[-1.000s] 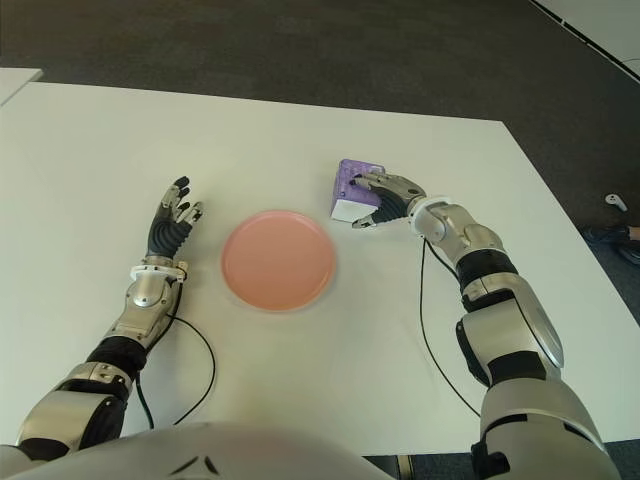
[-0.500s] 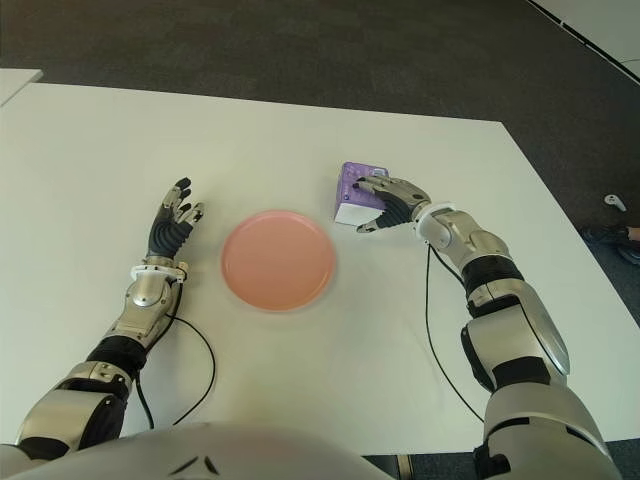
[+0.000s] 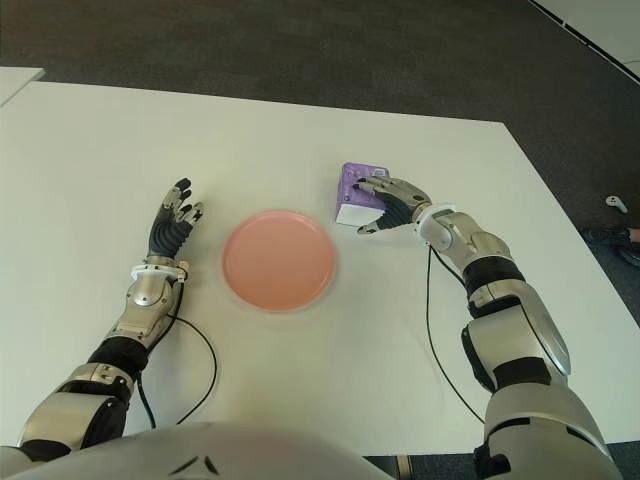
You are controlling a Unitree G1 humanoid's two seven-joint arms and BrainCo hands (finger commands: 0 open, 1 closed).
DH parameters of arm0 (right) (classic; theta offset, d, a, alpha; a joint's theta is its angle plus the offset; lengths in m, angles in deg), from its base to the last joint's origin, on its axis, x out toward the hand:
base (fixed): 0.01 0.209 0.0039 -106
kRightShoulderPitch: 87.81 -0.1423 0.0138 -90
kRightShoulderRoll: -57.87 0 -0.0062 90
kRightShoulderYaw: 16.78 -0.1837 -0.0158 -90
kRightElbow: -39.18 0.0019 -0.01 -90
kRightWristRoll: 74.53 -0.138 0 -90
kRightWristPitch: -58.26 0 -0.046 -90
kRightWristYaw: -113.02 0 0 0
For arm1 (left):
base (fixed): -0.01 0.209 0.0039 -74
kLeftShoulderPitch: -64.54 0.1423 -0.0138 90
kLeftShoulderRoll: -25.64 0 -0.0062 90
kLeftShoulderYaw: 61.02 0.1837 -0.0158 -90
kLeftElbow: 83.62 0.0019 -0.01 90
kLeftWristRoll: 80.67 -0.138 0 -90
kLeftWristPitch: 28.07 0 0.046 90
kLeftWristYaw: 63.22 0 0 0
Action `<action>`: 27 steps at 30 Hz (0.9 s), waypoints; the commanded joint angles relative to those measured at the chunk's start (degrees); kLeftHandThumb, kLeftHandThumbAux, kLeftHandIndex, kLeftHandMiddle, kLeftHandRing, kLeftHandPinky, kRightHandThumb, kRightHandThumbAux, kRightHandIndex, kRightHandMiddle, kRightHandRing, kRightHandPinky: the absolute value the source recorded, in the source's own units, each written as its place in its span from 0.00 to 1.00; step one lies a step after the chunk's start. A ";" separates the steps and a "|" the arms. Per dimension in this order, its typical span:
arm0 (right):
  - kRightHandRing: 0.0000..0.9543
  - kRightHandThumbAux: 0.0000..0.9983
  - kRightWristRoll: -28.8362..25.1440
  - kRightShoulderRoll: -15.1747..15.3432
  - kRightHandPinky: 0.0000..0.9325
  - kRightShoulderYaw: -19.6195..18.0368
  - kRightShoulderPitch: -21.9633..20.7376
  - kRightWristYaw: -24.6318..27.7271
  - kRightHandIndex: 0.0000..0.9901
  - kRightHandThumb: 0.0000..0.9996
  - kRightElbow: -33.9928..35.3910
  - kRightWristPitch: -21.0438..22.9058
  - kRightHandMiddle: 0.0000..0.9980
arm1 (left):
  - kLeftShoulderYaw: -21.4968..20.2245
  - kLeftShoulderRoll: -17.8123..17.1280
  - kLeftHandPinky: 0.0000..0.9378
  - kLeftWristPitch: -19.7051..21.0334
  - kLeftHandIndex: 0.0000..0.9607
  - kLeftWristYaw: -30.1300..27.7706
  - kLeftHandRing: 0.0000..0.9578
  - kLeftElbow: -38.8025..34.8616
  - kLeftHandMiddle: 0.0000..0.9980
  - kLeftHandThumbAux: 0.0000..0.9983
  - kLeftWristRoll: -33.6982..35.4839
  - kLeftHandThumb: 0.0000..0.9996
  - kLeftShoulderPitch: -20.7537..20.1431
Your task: Put the tissue paper into the plate.
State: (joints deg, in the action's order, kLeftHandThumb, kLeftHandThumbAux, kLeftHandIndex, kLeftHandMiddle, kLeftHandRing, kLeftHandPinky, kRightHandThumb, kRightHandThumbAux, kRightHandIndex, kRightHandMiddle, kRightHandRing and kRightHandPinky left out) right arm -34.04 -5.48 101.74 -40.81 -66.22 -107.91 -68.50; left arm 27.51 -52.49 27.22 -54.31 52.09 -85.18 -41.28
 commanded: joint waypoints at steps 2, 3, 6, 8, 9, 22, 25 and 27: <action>0.00 0.56 1.22 0.36 0.00 0.94 1.99 0.85 0.00 0.01 0.38 -1.03 0.01 | 0.19 0.47 0.00 1.77 0.00 0.17 0.00 0.33 0.00 0.55 -0.67 0.00 2.77; 0.00 0.56 1.16 0.45 0.00 0.85 1.92 0.84 0.00 0.00 0.63 -1.11 0.01 | 0.23 0.45 0.00 1.73 0.00 0.26 0.00 0.22 0.00 0.55 -0.78 0.00 2.86; 0.00 0.56 0.86 0.71 0.00 0.43 1.68 0.86 0.00 0.00 1.40 -1.06 0.02 | 0.25 0.45 0.00 1.65 0.00 0.28 0.00 0.05 0.00 0.55 -0.85 0.00 3.01; 0.00 0.55 0.54 0.84 0.00 0.05 1.55 0.93 0.00 0.00 1.83 -0.83 0.02 | 0.23 0.43 0.00 1.60 0.00 0.16 0.00 0.01 0.00 0.55 -0.78 0.00 3.05; 0.00 0.55 0.30 0.91 0.00 -0.20 1.41 1.04 0.00 0.00 1.99 -0.66 0.02 | 0.21 0.42 0.00 1.59 0.00 0.08 0.00 0.00 0.00 0.55 -0.71 0.00 3.05; 0.00 0.59 -0.24 1.94 0.00 -6.14 -3.04 -5.54 0.00 0.04 5.27 3.79 0.02 | 0.19 0.10 0.00 1.26 0.00 0.35 0.00 0.29 0.00 0.55 -1.05 0.00 2.91; 0.00 0.60 0.47 2.52 0.00 -7.65 -2.76 -7.59 0.00 0.08 9.35 6.29 0.01 | 0.10 0.10 0.00 1.18 0.00 0.21 0.00 0.51 0.00 0.56 -0.99 0.00 2.72; 0.00 0.61 0.63 2.66 0.00 -8.21 -2.39 -7.82 0.00 0.10 10.94 7.41 0.01 | 0.03 0.12 0.00 1.23 0.00 0.08 0.00 0.54 0.00 0.56 -0.95 0.00 2.68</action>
State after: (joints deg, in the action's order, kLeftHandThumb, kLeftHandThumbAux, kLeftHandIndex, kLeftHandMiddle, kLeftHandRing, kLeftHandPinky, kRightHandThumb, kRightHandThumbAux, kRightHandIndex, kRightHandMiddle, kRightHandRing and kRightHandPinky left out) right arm -34.17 -3.38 94.31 -43.44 -73.29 -99.38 -62.88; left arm 27.58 -52.45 26.94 -54.30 50.86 -85.72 -40.39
